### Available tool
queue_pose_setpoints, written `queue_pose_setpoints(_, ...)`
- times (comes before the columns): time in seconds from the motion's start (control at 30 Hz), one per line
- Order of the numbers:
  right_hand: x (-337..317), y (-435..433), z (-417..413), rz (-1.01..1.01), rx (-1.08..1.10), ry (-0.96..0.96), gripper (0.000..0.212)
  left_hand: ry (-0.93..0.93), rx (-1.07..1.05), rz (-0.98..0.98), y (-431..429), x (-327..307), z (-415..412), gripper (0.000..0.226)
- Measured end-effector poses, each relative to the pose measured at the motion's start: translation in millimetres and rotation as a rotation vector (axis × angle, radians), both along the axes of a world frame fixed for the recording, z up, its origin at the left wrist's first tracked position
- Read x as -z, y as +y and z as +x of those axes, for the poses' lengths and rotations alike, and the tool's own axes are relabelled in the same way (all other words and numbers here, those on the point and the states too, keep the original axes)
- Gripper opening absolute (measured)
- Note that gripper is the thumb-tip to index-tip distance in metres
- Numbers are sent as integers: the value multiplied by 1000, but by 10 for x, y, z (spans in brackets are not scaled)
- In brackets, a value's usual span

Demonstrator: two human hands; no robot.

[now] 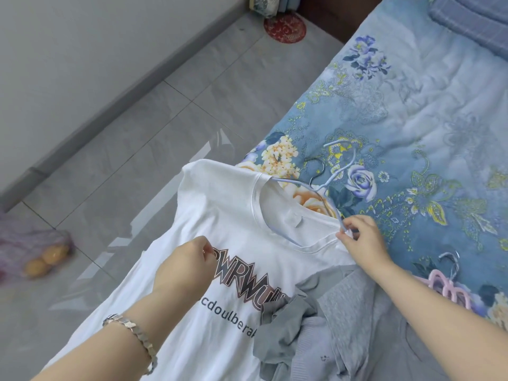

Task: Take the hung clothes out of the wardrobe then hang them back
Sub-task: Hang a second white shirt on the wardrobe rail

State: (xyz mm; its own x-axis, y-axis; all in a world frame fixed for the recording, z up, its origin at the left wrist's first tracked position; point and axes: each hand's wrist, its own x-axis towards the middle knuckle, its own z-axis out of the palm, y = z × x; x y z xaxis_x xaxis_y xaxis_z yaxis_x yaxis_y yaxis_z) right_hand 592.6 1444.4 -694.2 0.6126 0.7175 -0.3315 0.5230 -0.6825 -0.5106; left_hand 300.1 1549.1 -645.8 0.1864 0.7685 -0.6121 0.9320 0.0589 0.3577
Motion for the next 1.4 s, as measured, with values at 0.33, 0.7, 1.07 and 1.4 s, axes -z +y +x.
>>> queue_pose_setpoints(0.33,-542,171,-656,97,-65,265,61,-64,-30,-43,-126,-266,-395,21)
queue_pose_setpoints(0.7,-2107,209,-1796,366,-181,-1,60,-28,-85,211,-380,-1364,-1579,22)
queue_pose_setpoints(1.07,-4039,-855,-3961,363,-422,-52,52,91,-27,398,-1758,-3214,-3309,17)
queue_pose_setpoints(1.4,-5264,-1764,-5285,486,-925,79,42,283,-418,384,-3406,-4362,-4563,17)
